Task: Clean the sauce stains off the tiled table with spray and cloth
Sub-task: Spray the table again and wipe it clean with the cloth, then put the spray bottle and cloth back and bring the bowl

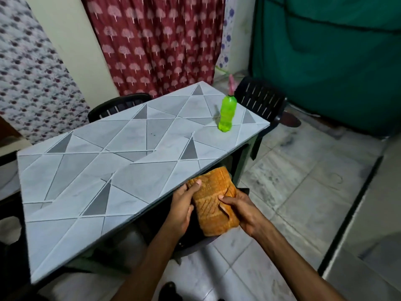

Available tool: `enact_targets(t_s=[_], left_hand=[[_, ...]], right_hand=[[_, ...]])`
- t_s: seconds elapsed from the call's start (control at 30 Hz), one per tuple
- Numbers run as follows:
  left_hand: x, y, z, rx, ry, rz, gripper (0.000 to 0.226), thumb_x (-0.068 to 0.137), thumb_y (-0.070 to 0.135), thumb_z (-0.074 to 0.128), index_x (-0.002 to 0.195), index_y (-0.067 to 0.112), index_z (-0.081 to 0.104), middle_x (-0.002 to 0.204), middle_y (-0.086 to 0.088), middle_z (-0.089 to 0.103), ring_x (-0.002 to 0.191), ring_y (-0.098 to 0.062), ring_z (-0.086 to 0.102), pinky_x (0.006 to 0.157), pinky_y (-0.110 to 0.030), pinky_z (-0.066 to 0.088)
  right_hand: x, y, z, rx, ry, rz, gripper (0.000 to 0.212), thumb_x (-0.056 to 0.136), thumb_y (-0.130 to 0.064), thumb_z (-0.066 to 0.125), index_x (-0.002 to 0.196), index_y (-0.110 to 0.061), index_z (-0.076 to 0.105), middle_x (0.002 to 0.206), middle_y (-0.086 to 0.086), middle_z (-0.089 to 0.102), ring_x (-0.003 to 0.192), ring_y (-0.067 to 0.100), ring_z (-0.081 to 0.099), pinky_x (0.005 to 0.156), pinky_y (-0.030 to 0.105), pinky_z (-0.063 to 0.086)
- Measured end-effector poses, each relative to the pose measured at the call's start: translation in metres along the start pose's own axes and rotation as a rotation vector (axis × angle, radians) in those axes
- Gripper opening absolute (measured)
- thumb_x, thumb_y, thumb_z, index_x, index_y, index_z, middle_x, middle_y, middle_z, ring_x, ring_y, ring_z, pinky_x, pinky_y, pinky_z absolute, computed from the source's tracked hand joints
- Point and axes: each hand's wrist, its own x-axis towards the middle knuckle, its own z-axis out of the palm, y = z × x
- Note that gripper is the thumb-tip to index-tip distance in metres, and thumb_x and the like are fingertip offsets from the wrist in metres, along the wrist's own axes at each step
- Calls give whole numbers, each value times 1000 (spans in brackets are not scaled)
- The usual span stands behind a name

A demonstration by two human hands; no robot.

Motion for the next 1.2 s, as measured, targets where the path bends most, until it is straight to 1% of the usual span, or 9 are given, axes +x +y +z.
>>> enact_targets(t_s=[0.2, 0.37, 0.63, 0.7, 0.83, 0.93, 1.0, 1.1, 1.2], left_hand=[[40, -14, 50, -70, -114, -226, 45, 83, 16, 73, 124, -1, 62, 122, -19, 68, 113, -27, 66, 98, -40, 53], [93, -13, 95, -23, 33, -134, 28, 85, 15, 72, 111, 8, 69, 105, -13, 75, 88, -21, 73, 74, -31, 57], [205, 9, 166, -68, 41, 13, 52, 75, 22, 81, 122, 4, 65, 116, -21, 70, 108, -39, 66, 96, -53, 52], [225, 19, 178, -64, 61, 16, 52, 76, 22, 81, 123, 5, 65, 117, -21, 70, 108, -39, 67, 93, -53, 54], [262, 38, 196, -67, 241, 78, 56, 72, 24, 85, 122, 8, 66, 113, -17, 72, 102, -37, 70, 81, -50, 58], [281, 54, 203, -78, 311, 170, 34, 83, 13, 75, 115, 5, 68, 107, -16, 74, 98, -33, 71, 77, -42, 59], [289, 66, 206, -106, 351, 221, 25, 86, 11, 71, 110, 4, 70, 103, -15, 75, 92, -29, 73, 72, -36, 59], [307, 75, 205, -145, 472, 285, 29, 86, 13, 72, 112, 2, 68, 104, -16, 74, 91, -28, 73, 70, -34, 59], [320, 83, 206, -138, 580, 340, 33, 85, 16, 73, 114, 2, 67, 108, -17, 73, 96, -31, 71, 78, -40, 59]], right_hand=[[20, -53, -53, 24, 47, -42, 23, 96, -8, 61, 117, -3, 68, 106, 18, 76, 92, 29, 74, 79, 38, 61], [61, -103, -78, 81, 48, 69, 27, 101, -20, 51, 107, -2, 70, 90, 17, 76, 75, 29, 73, 74, 40, 60], [167, -194, -104, -237, 113, -151, 22, 85, -31, 66, 101, -15, 66, 101, 11, 77, 98, 33, 73, 94, 52, 57], [191, -214, -110, -377, 91, -178, 35, 74, -43, 67, 98, -17, 63, 101, 9, 75, 97, 28, 71, 90, 48, 57], [237, -256, -126, -632, 83, -250, 23, 94, -32, 59, 93, -9, 66, 89, 8, 69, 83, 24, 64, 69, 31, 47], [282, -273, -143, -619, 137, -303, 25, 87, -39, 66, 83, -14, 70, 82, 3, 72, 82, 25, 69, 83, 41, 58], [318, -281, -151, -604, 164, -339, 22, 83, -34, 78, 95, -19, 69, 99, 3, 74, 93, 24, 70, 92, 44, 56], [370, -296, -148, -690, 81, -421, 82, 72, -27, 91, 140, -14, 48, 143, 10, 53, 121, 26, 57, 102, 39, 49], [411, -302, -130, -744, -16, -476, 119, 66, -24, 95, 159, -14, 21, 162, 11, 25, 147, 29, 33, 118, 43, 34]])
